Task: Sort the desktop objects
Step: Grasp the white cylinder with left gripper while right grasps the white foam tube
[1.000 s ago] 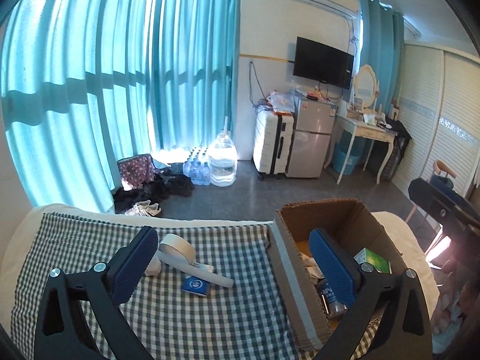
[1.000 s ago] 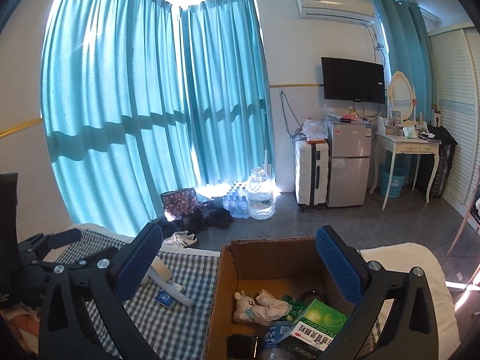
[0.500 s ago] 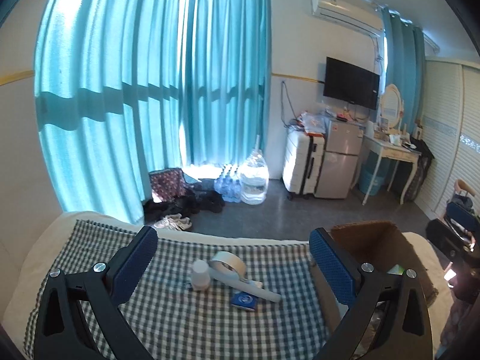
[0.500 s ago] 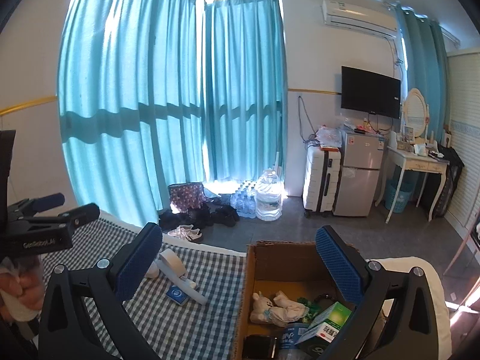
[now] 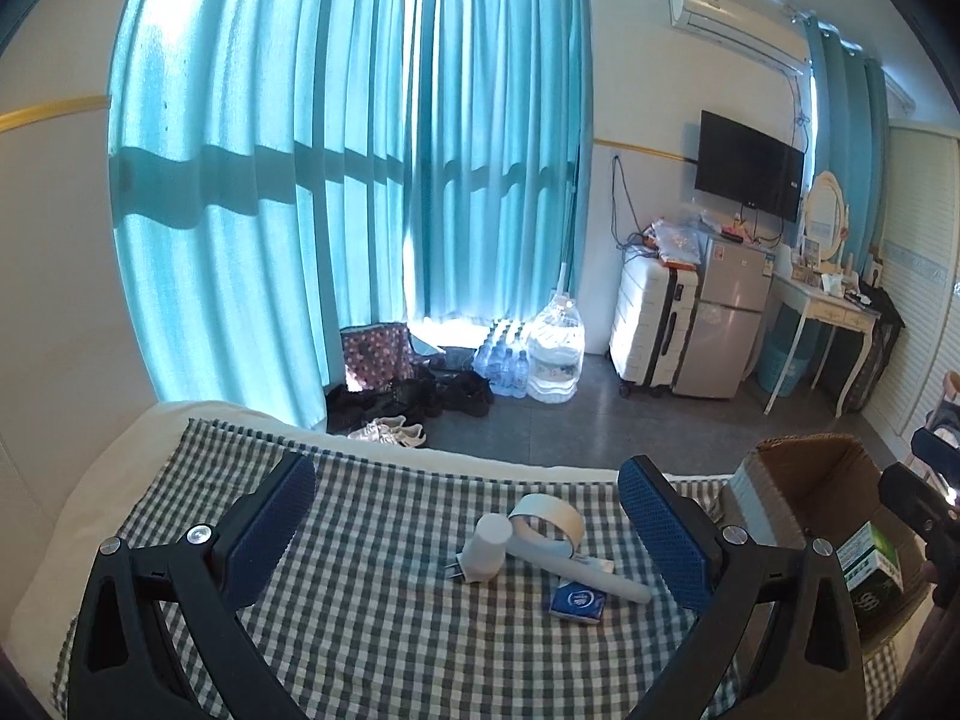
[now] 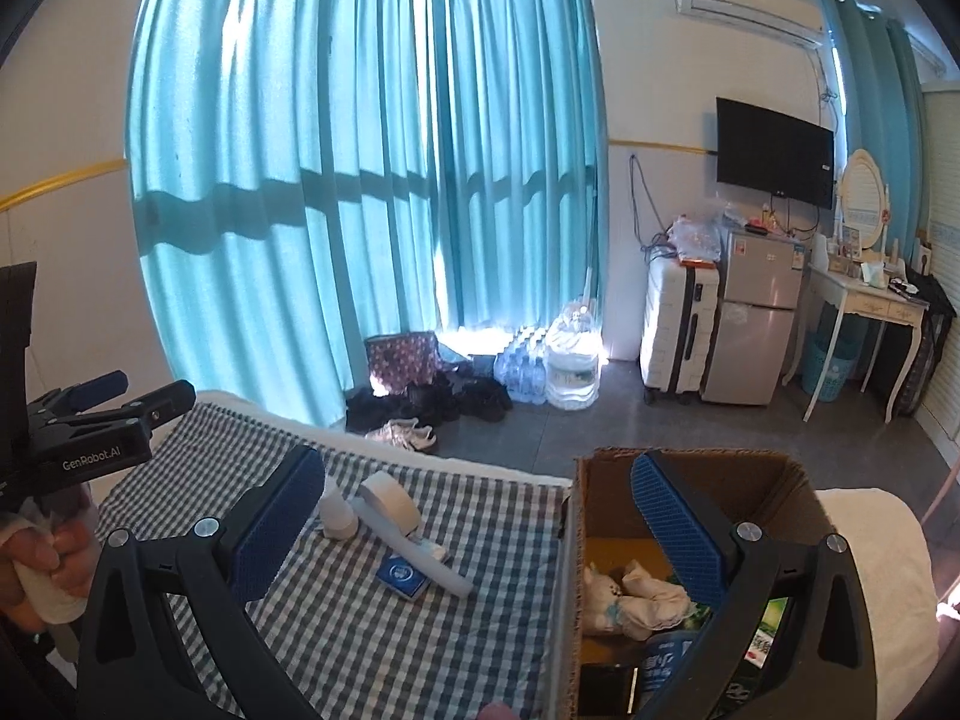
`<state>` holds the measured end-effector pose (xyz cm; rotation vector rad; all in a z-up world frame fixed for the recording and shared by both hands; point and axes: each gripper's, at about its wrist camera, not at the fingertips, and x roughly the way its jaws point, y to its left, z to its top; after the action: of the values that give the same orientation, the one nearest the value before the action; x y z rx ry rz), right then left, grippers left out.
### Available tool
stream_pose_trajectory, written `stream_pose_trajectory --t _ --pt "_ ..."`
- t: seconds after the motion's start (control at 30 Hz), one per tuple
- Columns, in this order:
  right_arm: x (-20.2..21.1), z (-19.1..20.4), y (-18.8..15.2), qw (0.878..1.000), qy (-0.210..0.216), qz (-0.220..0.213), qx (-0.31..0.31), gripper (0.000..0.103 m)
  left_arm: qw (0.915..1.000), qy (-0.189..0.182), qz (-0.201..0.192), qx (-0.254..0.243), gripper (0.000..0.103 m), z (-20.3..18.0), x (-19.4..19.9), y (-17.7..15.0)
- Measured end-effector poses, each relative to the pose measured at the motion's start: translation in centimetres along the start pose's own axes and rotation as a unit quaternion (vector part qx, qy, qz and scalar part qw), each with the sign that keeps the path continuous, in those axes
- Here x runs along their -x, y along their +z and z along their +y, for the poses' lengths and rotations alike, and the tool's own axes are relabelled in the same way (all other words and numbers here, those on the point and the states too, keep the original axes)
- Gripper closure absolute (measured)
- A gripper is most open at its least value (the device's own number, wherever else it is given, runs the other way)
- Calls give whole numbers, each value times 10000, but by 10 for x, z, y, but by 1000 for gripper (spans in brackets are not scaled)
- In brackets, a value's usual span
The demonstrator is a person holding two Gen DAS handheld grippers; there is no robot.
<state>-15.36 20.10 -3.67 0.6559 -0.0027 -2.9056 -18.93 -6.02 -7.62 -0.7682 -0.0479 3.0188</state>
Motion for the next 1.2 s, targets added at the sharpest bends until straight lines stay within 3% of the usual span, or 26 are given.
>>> stream_pose_trajectory --t 0.13,0.33,0.53,0.73,0.8,0.87,1.2 --pt "-14 16 -11 9998 29 15 188 0 9997 -105 57 190 0 11 -13 -9" --pt "-41 42 -27 9985 338 221 366 2 9999 67 35 -114 0 18 -33 -23" --pt "-71 58 -44 9963 298 468 663 15 9992 -57 384 -77 0 14 -64 -39" --pt "-103 48 -65 9944 240 831 611 15 9982 -67 549 -244 0 7 -87 -48" --pt "-118 41 -74 9926 310 1064 493 27 9976 -65 637 -262 0 7 -96 -53" --pt "-133 34 -84 9901 391 1290 393 32 9966 -42 763 -313 0 5 -107 -60" --pt "-171 25 -115 9831 540 1723 314 35 9920 28 1193 -410 0 5 -149 -86"
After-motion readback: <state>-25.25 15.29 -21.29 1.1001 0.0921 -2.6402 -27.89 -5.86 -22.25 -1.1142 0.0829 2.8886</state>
